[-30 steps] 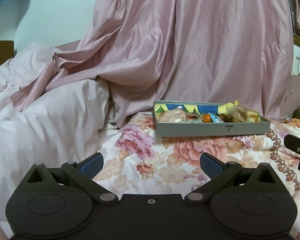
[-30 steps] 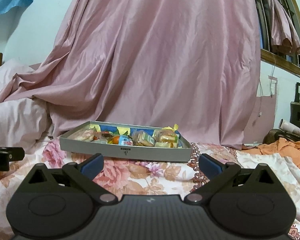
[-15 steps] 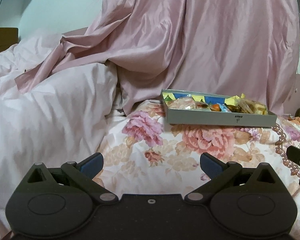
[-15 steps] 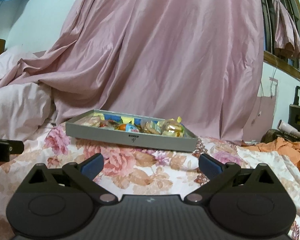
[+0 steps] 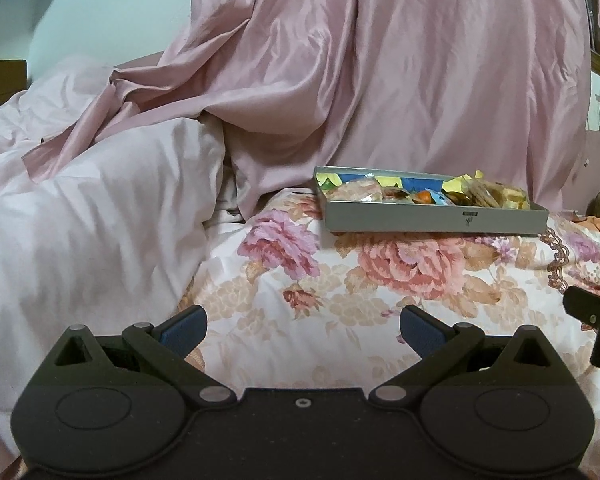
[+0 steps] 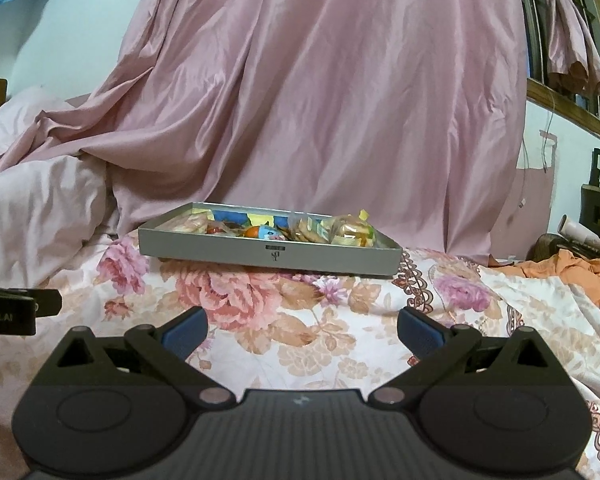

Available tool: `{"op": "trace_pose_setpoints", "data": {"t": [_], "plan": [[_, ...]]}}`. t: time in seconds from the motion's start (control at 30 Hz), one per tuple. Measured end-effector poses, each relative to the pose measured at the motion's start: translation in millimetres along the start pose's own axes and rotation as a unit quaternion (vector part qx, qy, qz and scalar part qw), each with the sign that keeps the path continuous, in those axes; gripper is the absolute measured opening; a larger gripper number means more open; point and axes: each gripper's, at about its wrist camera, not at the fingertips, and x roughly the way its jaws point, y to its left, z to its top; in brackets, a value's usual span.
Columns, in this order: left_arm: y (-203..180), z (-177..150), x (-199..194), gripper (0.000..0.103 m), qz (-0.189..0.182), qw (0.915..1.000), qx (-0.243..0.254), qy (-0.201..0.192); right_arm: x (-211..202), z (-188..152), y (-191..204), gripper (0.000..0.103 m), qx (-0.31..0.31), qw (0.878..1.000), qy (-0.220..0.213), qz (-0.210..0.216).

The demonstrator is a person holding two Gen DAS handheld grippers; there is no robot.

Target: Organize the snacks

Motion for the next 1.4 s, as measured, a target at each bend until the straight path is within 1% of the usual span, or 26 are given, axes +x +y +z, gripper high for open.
{"op": "trace_pose_setpoints", "data": {"t": [0.47, 1.4], "plan": [[-0.3, -5.1, 0.9, 0.102, -0.003, 0.9999, 0.003, 0.009, 5.0, -4.3, 3.1, 0.103, -0.004, 1.000, 0.017, 0.010], [0.2, -4.9, 1.7, 0.102, -0.003, 0.9999, 0.004, 0.010, 5.7, -4.9, 4.7, 0.103, -0.004, 1.000, 0.019, 0.010]]}}
